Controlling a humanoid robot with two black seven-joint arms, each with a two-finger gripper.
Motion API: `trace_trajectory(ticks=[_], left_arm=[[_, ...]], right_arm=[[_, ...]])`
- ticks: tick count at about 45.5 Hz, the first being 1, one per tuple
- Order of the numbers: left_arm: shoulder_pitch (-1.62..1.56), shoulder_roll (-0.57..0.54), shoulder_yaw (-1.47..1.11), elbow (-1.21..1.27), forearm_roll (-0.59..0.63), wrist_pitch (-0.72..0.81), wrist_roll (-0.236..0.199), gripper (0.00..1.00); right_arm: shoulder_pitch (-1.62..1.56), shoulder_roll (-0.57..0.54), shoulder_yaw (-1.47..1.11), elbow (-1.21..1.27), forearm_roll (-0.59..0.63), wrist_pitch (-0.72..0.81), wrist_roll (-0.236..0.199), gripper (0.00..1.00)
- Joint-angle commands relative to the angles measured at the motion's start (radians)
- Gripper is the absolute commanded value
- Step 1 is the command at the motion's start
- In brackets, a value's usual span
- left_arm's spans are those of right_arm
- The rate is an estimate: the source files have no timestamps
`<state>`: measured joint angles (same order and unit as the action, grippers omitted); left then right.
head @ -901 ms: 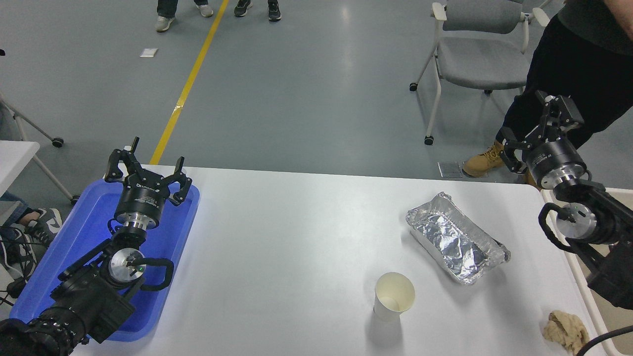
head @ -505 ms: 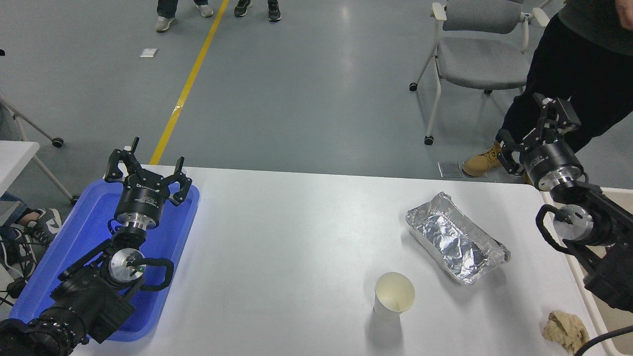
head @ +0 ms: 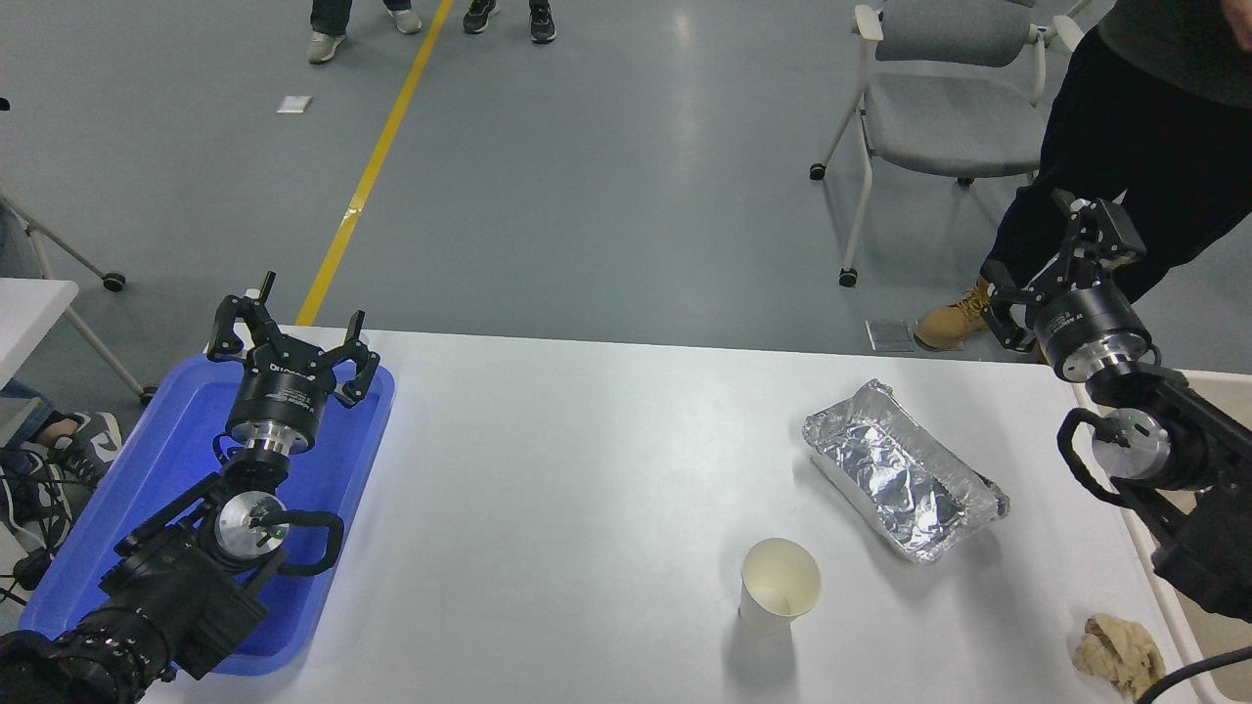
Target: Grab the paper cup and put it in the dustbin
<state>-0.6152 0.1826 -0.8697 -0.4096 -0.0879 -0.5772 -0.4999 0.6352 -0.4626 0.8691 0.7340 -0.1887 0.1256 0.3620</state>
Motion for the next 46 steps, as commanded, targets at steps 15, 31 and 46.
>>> trace_trajectory(ticks=[15,31,46], left_arm=[[0.0,0.0,0.0,0.0,-0.001,0.0,0.0,1.0],[0.0,0.0,0.0,0.0,-0.001,0.0,0.0,1.0],[0.0,0.0,0.0,0.0,-0.001,0.0,0.0,1.0]], right_arm=[[0.001,-0.001,-0.004,-0.002,0.0,0.002,0.0,1.0],[-0.003,0.001,-0.004,-0.002,0.0,0.003,0.0,1.0],[0.024,-0.048,-0.14,-0.03,0.003,-0.001,0.0,1.0]])
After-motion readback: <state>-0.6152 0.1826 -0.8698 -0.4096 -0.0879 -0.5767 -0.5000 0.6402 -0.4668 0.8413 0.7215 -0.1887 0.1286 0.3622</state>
